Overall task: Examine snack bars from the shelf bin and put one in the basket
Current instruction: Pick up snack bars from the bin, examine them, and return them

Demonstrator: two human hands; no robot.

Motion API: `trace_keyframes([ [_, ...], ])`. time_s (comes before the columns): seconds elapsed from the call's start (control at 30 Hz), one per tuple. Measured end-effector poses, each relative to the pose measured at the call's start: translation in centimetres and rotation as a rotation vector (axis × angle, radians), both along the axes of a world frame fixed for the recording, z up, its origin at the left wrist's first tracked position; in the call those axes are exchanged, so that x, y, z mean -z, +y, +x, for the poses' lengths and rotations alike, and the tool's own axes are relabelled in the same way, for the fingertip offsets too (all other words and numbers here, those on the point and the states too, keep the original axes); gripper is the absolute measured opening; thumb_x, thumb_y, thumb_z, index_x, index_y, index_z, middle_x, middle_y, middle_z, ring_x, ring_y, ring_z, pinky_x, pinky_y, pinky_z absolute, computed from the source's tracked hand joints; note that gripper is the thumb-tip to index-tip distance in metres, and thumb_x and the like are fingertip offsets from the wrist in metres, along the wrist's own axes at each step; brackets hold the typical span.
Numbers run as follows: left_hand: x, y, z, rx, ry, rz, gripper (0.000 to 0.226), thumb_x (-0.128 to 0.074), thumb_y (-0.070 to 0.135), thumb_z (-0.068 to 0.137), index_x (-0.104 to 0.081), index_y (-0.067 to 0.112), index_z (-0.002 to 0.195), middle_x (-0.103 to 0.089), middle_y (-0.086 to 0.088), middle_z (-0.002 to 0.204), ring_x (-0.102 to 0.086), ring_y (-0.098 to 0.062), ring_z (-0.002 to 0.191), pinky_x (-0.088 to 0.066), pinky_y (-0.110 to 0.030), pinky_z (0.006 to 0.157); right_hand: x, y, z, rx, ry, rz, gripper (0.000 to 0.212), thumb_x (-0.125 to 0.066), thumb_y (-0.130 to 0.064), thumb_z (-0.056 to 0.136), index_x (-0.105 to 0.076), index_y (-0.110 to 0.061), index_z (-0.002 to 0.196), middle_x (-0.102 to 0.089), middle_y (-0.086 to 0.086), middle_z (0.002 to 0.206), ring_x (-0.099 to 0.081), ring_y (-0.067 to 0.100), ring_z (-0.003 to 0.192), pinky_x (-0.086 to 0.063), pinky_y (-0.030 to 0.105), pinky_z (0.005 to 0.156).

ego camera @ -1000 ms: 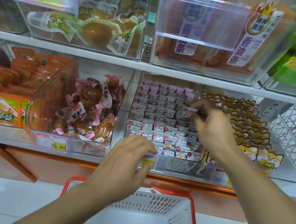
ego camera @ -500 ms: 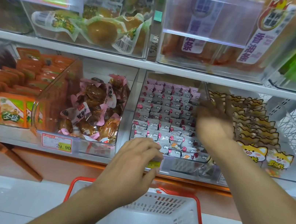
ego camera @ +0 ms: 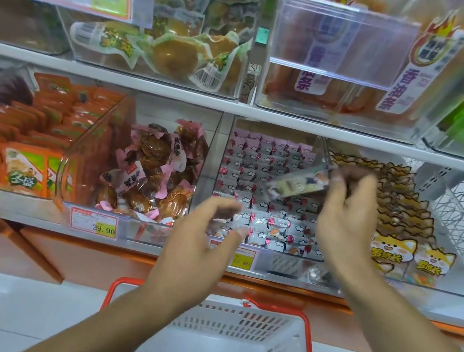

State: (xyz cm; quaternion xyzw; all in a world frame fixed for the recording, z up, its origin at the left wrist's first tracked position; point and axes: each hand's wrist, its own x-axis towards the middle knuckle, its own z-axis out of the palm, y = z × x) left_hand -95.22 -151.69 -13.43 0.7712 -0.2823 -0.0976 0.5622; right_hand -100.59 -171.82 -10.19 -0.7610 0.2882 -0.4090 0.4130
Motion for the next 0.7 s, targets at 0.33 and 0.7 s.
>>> trace_keyframes([
  [0.33, -0.7, -0.1, 1.4, -0.147, 0.62, -0.381, 0.03, -0.067, 0.029, 0.091, -0.067, 0.017, 0.118, -0.079, -0.005, 0.096, -0.076, -0.018, 0.091, -0.058, -0.018, 0.071, 0.7, 4.8, -0.7, -0.321, -0.116, 0.737, 0.024, -0.053, -0.026, 0.103, -0.061, -0.005, 0.111, -0.078, 0.005, 0.085, -0.076, 0.017, 0.075, -0.062, 0.026, 0.068],
  [0.7, -0.7, 0.3, 2.2, -0.234, 0.711, -0.45, 0.012, -0.058, 0.014, 0.1, -0.068, 0.009, 0.102, -0.078, -0.014, 0.093, -0.077, -0.02, 0.084, -0.058, -0.018, 0.067, 0.7, 3.8, -1.0, -0.284, -0.084, 0.734, 0.024, -0.063, -0.027, 0.098, -0.07, -0.004, 0.097, -0.078, 0.008, 0.092, -0.076, 0.016, 0.082, -0.06, 0.023, 0.07],
])
